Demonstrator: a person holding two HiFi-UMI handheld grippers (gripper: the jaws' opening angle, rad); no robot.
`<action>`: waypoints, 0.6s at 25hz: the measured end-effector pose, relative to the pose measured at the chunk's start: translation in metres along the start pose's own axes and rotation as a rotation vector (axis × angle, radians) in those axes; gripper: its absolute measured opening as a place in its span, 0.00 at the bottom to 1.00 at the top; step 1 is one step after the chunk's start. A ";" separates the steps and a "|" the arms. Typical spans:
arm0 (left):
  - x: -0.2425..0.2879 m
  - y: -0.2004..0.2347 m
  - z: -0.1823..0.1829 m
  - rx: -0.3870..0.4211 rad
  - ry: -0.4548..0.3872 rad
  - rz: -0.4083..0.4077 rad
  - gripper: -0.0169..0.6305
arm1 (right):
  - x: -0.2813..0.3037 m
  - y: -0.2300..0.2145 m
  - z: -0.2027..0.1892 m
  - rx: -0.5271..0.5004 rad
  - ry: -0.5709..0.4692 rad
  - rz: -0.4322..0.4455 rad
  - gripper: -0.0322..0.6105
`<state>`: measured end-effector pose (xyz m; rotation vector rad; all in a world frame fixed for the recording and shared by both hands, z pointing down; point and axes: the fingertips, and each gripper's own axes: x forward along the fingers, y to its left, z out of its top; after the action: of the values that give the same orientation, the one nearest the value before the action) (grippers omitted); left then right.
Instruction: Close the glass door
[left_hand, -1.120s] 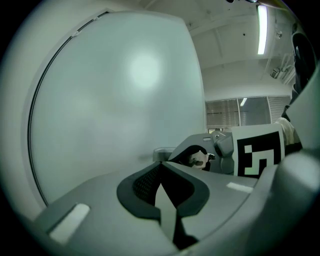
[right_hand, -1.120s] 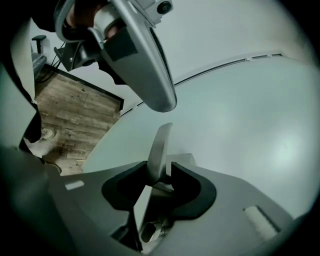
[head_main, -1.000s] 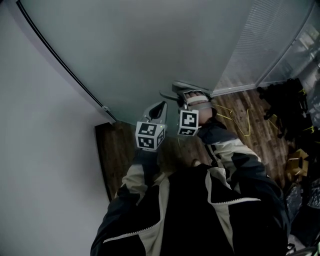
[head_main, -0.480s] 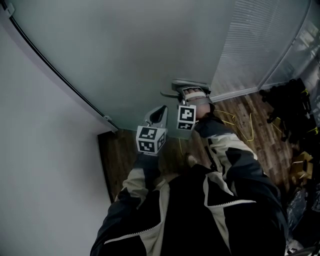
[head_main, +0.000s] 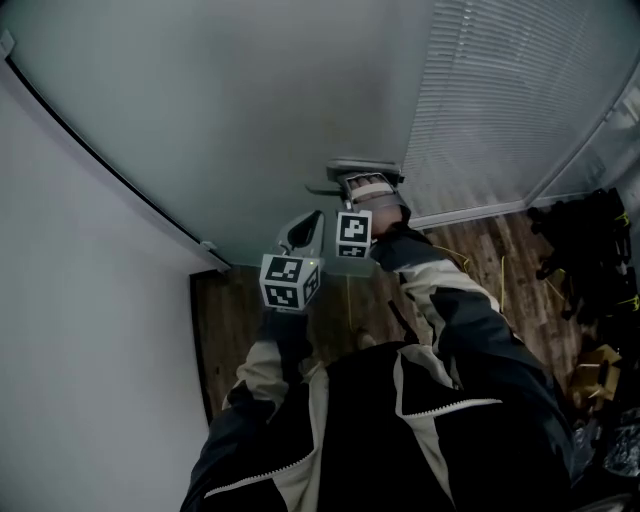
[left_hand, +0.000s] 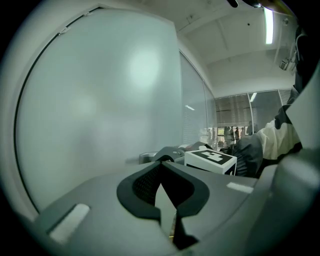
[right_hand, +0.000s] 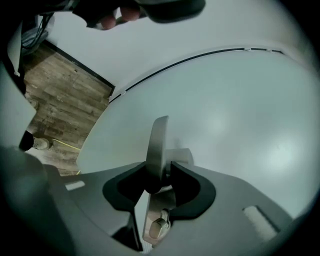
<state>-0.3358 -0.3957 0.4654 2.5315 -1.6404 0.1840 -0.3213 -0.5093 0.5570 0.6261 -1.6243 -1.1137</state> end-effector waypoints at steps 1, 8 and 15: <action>0.005 0.001 0.000 -0.003 0.000 0.012 0.03 | 0.008 -0.004 -0.003 -0.008 -0.003 0.001 0.27; 0.041 0.005 0.003 -0.021 0.011 0.070 0.03 | 0.063 -0.034 -0.024 -0.043 -0.040 0.011 0.26; 0.050 0.011 0.007 -0.024 0.016 0.134 0.03 | 0.109 -0.058 -0.039 -0.031 -0.065 -0.004 0.26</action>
<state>-0.3256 -0.4466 0.4670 2.3980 -1.7953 0.1954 -0.3297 -0.6389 0.5559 0.5787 -1.6589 -1.1705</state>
